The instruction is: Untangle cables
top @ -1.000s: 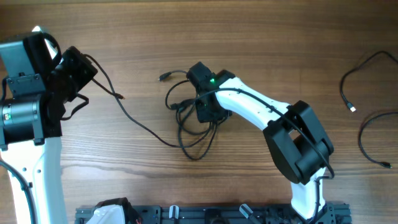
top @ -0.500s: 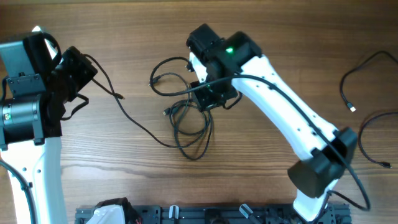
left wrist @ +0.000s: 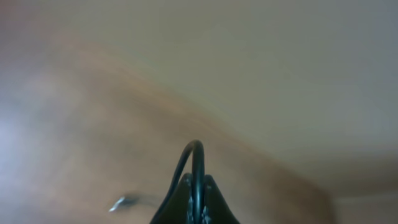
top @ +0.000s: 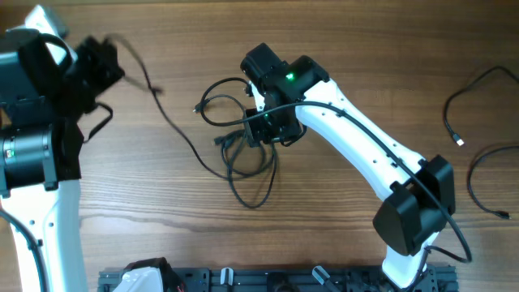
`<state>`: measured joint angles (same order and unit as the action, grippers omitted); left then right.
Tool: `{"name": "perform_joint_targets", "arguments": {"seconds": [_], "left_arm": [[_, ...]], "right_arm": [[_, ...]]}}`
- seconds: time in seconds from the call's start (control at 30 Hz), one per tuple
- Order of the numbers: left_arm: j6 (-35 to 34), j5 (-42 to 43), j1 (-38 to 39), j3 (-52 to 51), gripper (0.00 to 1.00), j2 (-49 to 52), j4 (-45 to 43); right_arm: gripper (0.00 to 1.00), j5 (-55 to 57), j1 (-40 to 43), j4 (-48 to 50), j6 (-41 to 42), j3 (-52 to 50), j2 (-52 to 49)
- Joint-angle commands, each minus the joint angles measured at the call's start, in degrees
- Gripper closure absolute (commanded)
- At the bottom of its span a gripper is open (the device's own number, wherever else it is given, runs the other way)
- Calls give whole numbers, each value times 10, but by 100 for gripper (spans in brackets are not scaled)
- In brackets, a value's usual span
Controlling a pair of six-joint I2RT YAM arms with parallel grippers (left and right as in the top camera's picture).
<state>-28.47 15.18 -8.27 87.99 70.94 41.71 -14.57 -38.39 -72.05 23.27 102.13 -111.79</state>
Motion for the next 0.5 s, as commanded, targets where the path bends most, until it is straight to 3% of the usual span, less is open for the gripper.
{"name": "perform_joint_targets", "arguments": {"seconds": [0.0, 0.13, 0.27, 0.47], "left_arm": [[-13, 119, -2, 16, 96, -50, -94], [-85, 120, -2, 35, 96, -103, -198], [-96, 118, -3, 40, 96, -153, -274], [-99, 88, -3, 44, 96, -189, -289]], "right_arm": [[46, -4, 16, 4, 12, 0, -4], [41, -8, 33, 13, -2, 0, -4], [39, -49, 36, 35, -23, 0, -4], [39, -84, 35, 53, -21, -1, -4]]}}
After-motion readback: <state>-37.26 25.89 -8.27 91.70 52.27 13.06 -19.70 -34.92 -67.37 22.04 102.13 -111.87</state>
